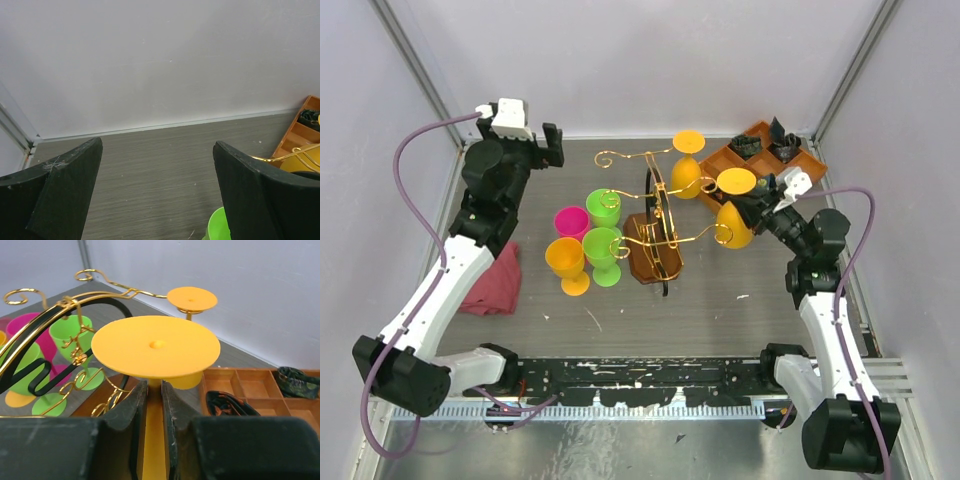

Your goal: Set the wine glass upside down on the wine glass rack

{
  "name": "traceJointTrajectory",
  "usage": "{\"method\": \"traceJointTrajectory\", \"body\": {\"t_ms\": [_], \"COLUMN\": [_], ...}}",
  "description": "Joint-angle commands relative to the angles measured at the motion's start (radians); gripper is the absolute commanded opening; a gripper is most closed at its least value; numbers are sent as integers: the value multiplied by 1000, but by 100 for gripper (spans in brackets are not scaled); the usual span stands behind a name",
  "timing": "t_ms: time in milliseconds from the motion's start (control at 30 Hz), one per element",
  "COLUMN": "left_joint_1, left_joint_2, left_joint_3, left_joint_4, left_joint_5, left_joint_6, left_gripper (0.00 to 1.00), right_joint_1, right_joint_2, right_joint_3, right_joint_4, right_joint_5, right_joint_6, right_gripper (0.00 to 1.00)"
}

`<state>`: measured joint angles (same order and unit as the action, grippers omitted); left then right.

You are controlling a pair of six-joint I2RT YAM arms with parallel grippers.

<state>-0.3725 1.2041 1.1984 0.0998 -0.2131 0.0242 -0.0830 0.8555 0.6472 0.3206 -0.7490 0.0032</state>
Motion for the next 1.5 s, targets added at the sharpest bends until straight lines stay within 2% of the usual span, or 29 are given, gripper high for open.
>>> {"method": "traceJointTrajectory", "body": {"t_ms": [0, 133, 400, 567, 833, 1167, 1467], "left_joint_1": [11, 14, 15, 15, 17, 18, 21], "left_joint_2": [-24, -19, -10, 1, 22, 46, 55], "left_joint_3": [-13, -9, -19, -22, -22, -19, -14], "left_joint_4": [3, 2, 30, 41, 68, 90, 92], "left_joint_5": [14, 14, 11, -10, -30, -47, -58], "left_joint_6": [9, 16, 20, 26, 60, 72, 81], "left_gripper": [98, 98, 98, 98, 98, 98, 98], "right_joint_1": [-5, -5, -4, -3, 18, 96, 107], "right_joint_2": [-10, 15, 130, 223, 261, 325, 389], "right_joint_3": [-67, -142, -173, -121, -83, -16, 3], "right_joint_4": [236, 394, 585, 573, 562, 417, 461], "right_joint_5": [-112, -139, -180, -242, -231, -206, -196], "right_joint_6": [42, 113, 177, 179, 141, 10, 10], "right_gripper": [1, 1, 1, 1, 1, 1, 1]}}
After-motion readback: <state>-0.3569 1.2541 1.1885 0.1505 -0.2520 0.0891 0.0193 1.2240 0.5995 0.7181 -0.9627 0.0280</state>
